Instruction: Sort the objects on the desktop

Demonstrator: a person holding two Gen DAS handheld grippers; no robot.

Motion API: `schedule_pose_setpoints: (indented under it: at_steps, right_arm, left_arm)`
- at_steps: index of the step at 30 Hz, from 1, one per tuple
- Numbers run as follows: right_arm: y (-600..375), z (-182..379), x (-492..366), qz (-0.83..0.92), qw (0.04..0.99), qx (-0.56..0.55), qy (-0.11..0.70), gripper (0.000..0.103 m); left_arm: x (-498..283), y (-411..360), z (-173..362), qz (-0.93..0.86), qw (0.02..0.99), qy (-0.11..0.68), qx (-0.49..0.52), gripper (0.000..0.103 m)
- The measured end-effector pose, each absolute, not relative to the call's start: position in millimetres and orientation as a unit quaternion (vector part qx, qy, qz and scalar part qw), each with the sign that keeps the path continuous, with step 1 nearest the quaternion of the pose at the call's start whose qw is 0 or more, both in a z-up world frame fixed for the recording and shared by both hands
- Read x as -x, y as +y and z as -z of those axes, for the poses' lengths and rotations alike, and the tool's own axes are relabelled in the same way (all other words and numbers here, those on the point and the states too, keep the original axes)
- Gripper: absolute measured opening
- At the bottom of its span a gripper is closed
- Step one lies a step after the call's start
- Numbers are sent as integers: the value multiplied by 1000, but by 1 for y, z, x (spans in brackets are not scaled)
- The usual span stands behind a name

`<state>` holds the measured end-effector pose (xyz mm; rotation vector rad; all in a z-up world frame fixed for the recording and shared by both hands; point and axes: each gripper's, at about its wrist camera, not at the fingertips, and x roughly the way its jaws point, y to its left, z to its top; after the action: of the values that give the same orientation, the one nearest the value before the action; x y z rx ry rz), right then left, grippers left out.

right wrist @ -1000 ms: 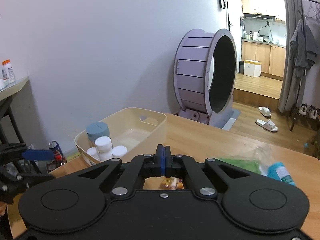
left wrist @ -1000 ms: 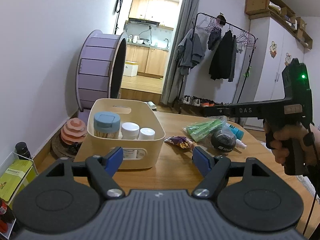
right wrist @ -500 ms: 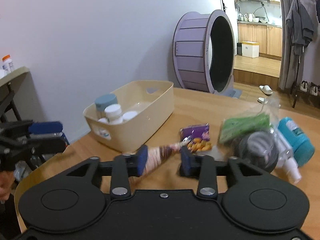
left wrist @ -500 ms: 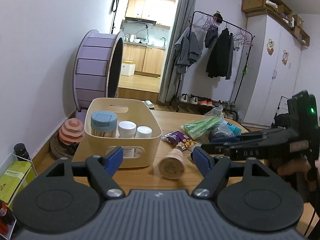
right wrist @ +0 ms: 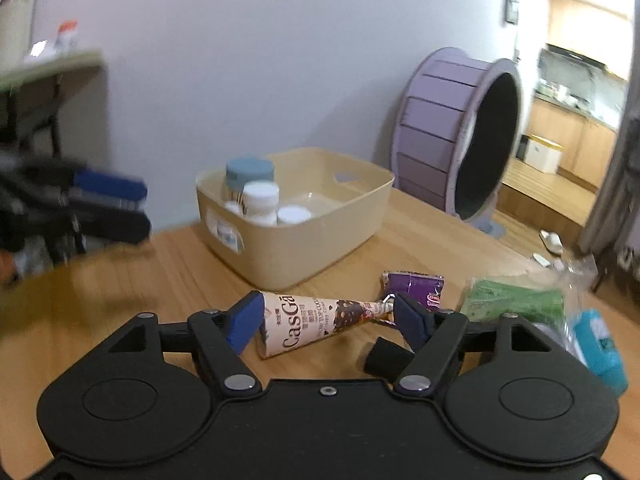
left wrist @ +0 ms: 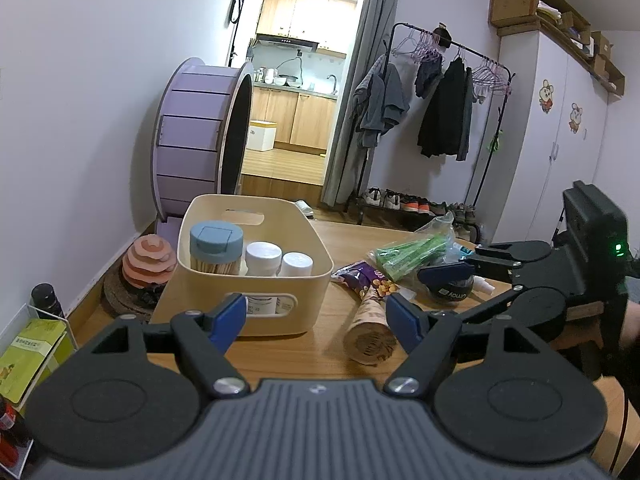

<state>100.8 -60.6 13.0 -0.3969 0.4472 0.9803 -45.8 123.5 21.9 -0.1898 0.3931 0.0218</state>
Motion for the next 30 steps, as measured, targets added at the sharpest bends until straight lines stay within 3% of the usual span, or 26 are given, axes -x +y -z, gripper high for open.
schedule_pose_setpoints:
  at_steps: [5,10,18,30]
  right_arm:
    - [-60,-11,-123,-467,828,220,217,71]
    - [-58,-20,-154,-471,835,133,254,71]
    - [-28,1,-167,-479,824,168,252,72]
    - [-44,-8,-134,-511,771,247,288,72]
  left_arm:
    - [44,123,-21,-12,976,197,95,76]
    - [40,120,-20,-10,975,200,93,76]
    - [38,122,-19,-11,975,205,91,76]
    - [40,124,-21,-13,975,201,95,76]
